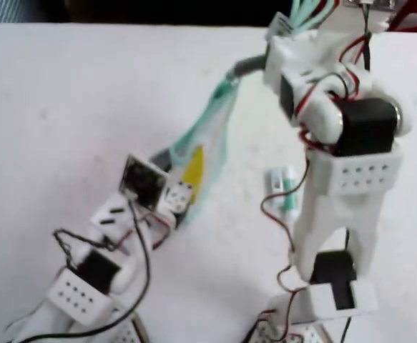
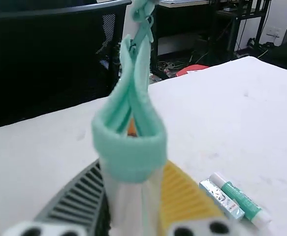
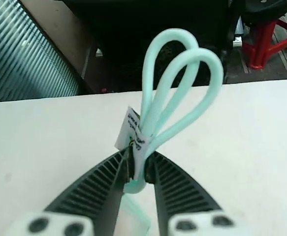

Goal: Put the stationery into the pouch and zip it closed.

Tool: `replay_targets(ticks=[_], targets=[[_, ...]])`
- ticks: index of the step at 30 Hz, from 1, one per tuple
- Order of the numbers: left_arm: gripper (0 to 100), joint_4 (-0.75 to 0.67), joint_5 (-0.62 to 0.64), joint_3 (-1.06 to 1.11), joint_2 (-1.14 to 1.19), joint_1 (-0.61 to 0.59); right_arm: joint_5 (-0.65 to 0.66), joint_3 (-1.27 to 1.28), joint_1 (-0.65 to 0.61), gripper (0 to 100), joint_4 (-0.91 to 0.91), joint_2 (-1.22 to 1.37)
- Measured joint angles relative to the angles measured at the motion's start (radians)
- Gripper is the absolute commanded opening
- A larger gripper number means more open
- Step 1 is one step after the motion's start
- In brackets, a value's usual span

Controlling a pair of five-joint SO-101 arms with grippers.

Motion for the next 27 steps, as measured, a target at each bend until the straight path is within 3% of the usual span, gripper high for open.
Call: replay_targets(ticks=[5,9,15,27], targets=[[3,0.193,0.017,-0.1,-0.005,-0.009,0.0,0.005,0.066,2.0,0.0,0.046],[3,0.242,0.025,-0.121,-0.006,-0.021,0.0,0.005,0.115,5.0,0.0,0.104],[3,0.287,0.026,-0.138,-0.006,-0.021,0.0,0.005,0.157,35.9,0.054,0.138],[3,0.295,0.028,-0.141,-0.006,-0.028,0.327,0.172,0.166,36.5,0.071,0.074]])
